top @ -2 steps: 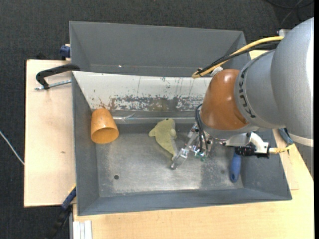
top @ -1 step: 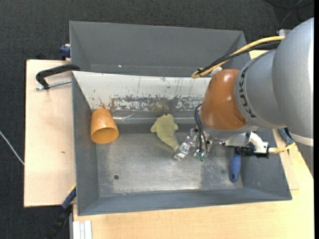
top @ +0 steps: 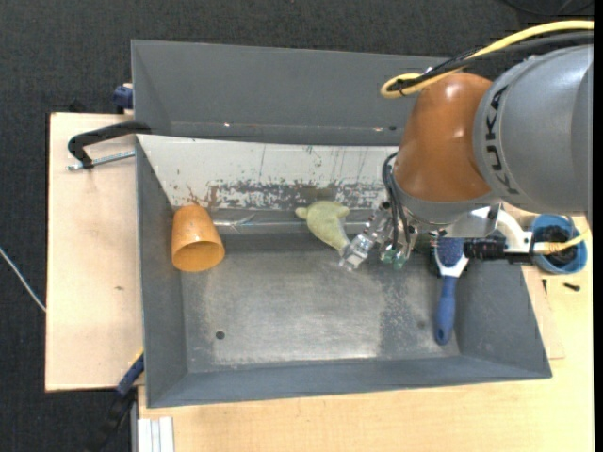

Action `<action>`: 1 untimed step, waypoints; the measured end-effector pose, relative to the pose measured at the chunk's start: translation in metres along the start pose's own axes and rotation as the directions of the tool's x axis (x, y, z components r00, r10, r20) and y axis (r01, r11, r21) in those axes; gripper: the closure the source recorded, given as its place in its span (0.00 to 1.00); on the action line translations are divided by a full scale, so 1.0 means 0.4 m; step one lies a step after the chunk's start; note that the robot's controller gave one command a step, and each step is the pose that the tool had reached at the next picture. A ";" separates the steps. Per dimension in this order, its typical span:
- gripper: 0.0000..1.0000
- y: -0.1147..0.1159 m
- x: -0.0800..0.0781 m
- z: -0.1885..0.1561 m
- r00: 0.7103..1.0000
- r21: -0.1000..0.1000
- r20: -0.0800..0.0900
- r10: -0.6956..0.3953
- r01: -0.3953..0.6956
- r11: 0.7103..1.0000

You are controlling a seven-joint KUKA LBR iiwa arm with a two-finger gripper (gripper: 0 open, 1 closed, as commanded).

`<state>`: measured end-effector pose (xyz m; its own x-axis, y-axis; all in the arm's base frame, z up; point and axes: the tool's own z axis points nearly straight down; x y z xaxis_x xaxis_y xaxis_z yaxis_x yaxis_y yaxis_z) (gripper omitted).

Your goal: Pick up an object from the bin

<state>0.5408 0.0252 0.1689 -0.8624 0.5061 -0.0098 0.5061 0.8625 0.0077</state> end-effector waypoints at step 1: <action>1.00 0.020 0.017 -0.217 1.000 -0.001 0.001 -0.007 0.007 1.000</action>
Offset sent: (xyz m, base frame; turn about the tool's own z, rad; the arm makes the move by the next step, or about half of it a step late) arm -0.0050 0.0090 0.0810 -0.0029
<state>0.5381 0.0355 0.2557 -0.8657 0.5005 -0.0105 0.5004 0.8658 0.0083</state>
